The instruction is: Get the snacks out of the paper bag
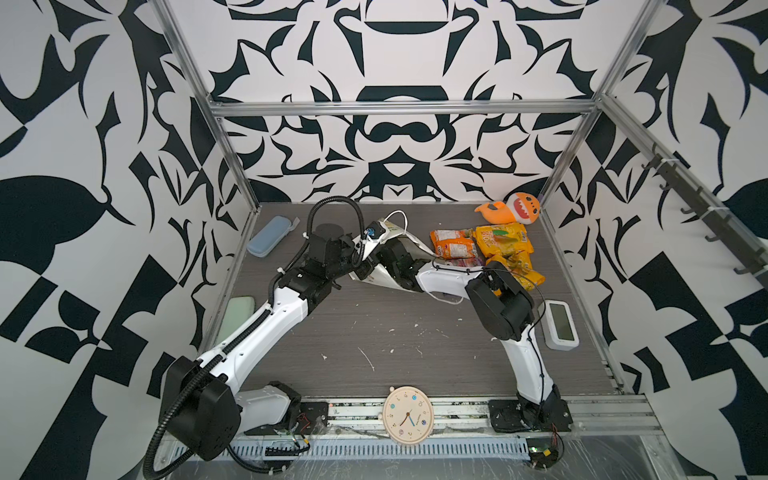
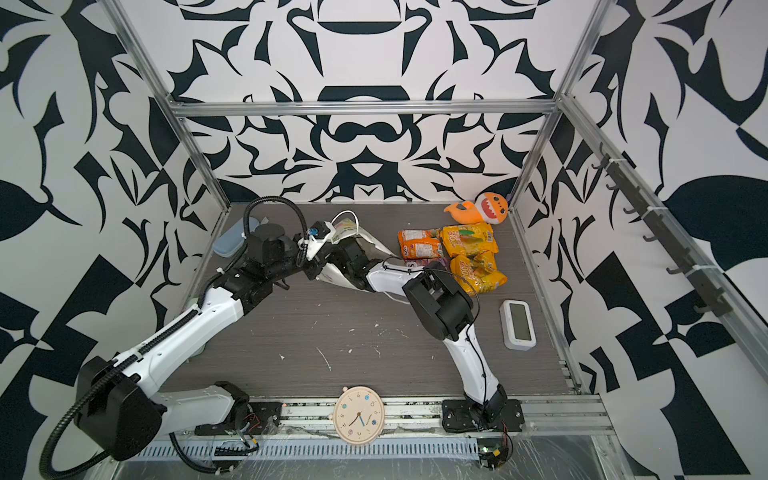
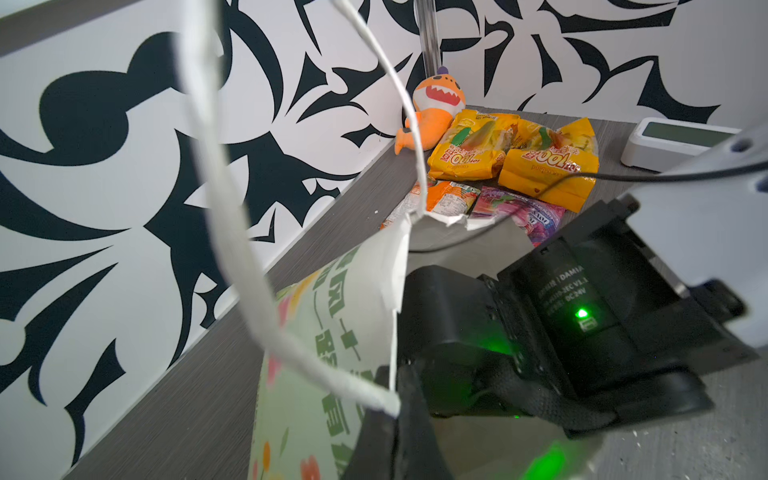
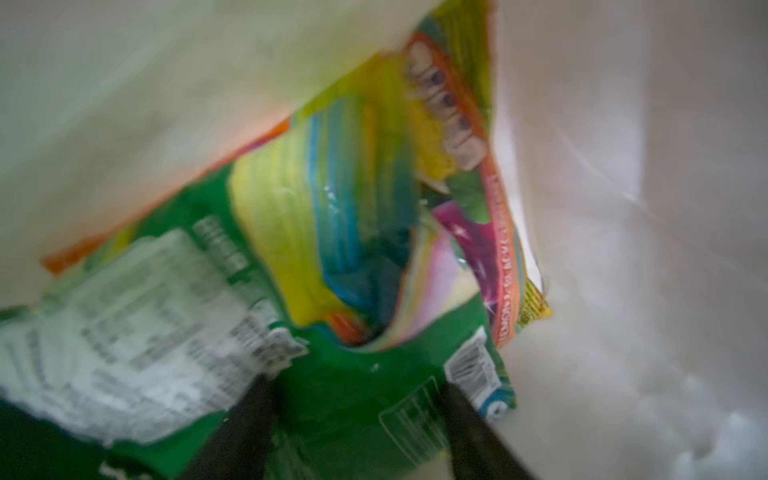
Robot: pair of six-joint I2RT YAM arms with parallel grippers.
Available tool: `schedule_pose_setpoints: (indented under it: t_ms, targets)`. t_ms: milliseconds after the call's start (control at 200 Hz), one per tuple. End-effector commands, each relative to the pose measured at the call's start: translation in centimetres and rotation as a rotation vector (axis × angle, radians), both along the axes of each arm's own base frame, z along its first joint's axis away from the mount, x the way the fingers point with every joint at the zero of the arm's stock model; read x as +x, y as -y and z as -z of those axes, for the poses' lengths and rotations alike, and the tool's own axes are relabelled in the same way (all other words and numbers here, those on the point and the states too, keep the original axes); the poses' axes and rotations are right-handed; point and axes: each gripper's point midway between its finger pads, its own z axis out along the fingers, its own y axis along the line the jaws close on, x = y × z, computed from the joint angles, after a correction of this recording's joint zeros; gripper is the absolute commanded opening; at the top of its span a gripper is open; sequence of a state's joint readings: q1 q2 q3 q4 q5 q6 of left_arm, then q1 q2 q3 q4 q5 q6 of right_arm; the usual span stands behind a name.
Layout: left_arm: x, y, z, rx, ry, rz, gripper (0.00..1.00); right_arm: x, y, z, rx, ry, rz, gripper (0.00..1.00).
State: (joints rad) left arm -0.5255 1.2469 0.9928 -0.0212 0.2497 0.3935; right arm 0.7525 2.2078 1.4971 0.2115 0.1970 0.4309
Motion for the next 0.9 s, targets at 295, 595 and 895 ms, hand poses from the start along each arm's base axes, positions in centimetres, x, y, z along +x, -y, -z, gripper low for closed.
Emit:
schedule_pose_setpoints:
  t_ms: [295, 595, 895]
  targets:
    - [-1.7, 1.0, -2.1, -0.061, 0.057, 0.080, 0.00, -0.1, 1.6, -0.2, -0.002, -0.012, -0.011, 0.14]
    - [-1.4, 0.5, -1.1, -0.040, 0.047, 0.048, 0.00, -2.1, 1.2, -5.6, 0.075, 0.044, -0.098, 0.01]
    - [-1.3, 0.4, -0.5, -0.022, 0.039, 0.040, 0.00, -5.8, 0.6, -10.6, 0.125, 0.138, -0.215, 0.00]
